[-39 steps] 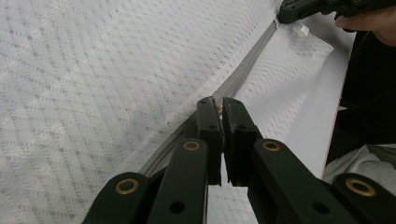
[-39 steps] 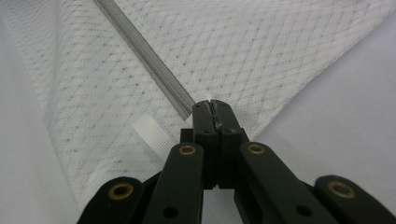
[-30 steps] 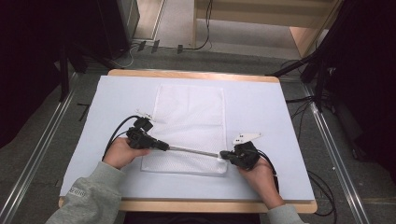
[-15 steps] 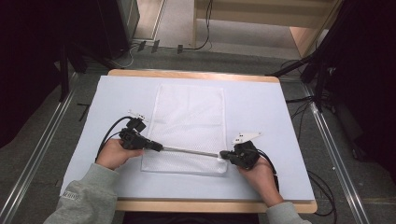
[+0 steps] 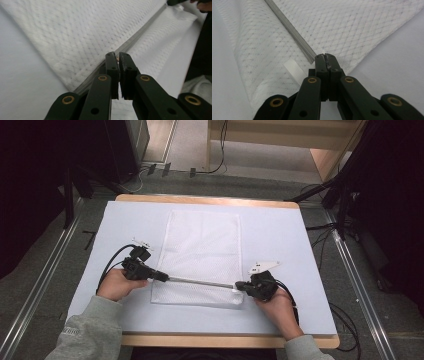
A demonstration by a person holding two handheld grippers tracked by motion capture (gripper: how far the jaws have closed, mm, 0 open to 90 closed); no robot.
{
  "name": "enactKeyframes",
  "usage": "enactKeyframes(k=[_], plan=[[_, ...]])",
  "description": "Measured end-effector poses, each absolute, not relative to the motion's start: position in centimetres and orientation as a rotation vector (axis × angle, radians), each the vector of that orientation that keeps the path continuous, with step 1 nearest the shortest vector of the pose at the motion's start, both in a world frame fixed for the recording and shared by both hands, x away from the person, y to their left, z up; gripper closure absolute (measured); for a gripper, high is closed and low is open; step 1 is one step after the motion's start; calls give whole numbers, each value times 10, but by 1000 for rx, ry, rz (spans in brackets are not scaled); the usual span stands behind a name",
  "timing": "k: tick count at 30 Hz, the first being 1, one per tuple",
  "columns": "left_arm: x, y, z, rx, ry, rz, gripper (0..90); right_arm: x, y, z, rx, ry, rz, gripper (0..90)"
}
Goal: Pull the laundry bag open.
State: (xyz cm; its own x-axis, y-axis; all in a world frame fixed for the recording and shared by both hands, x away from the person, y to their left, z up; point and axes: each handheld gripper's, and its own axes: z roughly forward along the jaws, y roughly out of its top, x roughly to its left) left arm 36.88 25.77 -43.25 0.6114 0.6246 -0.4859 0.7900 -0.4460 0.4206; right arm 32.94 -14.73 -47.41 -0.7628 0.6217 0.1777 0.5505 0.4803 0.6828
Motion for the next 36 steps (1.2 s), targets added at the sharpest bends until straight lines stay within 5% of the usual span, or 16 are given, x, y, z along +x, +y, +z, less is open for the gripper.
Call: enactKeyframes(k=[15,26,32,36], plan=[[363,304,-438,2141,1241,-362,882,329,-146,-473,1037,2622,1145,900],[359,300,-440,2178,1201,-348,873,331,-144,-472,1065,2636,1141,879],[354,298,-439,2176,1172,-304,862,332,-143,-470,1049,2671,1143,789],[352,302,-437,2143,1149,-249,757,334,-146,-465,1074,2663,1165,691]])
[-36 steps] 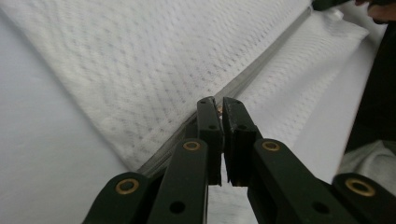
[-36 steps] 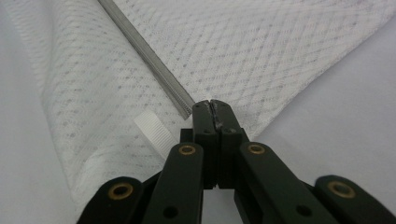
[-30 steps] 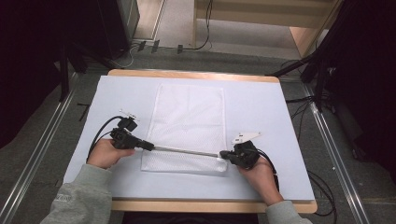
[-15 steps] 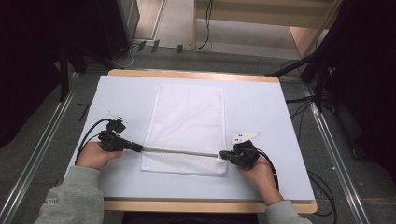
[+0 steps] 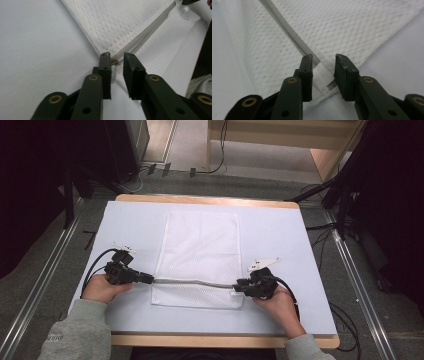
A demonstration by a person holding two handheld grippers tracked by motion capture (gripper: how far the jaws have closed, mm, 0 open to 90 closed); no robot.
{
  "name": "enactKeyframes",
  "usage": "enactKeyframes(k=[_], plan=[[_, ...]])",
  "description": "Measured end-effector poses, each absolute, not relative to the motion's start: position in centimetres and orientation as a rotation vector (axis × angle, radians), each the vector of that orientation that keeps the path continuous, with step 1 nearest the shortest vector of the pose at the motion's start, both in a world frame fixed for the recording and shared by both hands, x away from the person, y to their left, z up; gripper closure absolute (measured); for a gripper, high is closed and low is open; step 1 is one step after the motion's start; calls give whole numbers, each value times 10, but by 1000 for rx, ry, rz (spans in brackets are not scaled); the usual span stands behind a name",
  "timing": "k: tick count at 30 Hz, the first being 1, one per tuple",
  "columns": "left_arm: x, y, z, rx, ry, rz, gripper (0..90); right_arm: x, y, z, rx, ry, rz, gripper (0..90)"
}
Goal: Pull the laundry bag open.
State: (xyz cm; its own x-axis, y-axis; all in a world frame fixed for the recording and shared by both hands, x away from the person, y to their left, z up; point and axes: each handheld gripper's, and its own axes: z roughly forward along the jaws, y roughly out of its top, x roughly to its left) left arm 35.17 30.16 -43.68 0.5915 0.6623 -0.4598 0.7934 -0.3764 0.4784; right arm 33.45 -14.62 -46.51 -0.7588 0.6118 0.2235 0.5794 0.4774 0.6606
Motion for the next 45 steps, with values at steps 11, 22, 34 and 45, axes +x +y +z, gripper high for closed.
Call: enactKeyframes(k=[11,22,34,45], plan=[[349,314,-435,2091,1189,-75,529,345,-164,-459,1138,2533,1245,517],[350,327,-432,2068,1222,110,384,355,-180,-461,1207,2454,1258,424],[356,343,-434,2015,1277,147,359,364,-202,-462,1286,2386,1238,415],[357,347,-434,2000,1310,159,332,370,-219,-464,1347,2327,1218,394]])
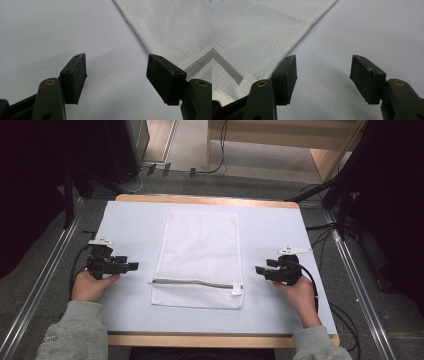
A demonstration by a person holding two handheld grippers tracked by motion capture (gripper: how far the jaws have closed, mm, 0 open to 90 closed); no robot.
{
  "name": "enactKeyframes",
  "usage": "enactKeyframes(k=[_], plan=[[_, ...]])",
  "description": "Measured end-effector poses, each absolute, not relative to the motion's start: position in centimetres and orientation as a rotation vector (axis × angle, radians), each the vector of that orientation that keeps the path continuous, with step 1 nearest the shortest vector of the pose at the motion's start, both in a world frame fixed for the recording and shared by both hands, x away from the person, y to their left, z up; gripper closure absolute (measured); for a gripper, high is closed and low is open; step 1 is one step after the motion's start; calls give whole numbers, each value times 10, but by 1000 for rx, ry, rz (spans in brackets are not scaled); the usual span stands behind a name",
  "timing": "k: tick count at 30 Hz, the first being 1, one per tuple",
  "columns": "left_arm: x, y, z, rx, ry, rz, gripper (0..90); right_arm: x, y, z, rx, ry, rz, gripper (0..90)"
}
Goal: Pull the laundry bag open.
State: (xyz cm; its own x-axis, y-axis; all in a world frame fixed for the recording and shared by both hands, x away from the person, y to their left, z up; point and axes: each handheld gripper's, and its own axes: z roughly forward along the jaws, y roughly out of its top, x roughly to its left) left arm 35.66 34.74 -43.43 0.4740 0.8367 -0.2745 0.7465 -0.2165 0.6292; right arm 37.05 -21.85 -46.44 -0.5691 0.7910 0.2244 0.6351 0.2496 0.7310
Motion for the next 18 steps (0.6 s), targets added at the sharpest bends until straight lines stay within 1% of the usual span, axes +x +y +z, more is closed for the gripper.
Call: enactKeyframes(k=[12,16,18], plan=[[357,348,-436,2010,1320,167,326,372,-223,-466,1376,2308,1209,382],[358,348,-437,2018,1316,180,295,373,-224,-468,1386,2308,1191,332],[359,347,-440,2041,1318,233,253,374,-224,-470,1382,2301,1175,304]])
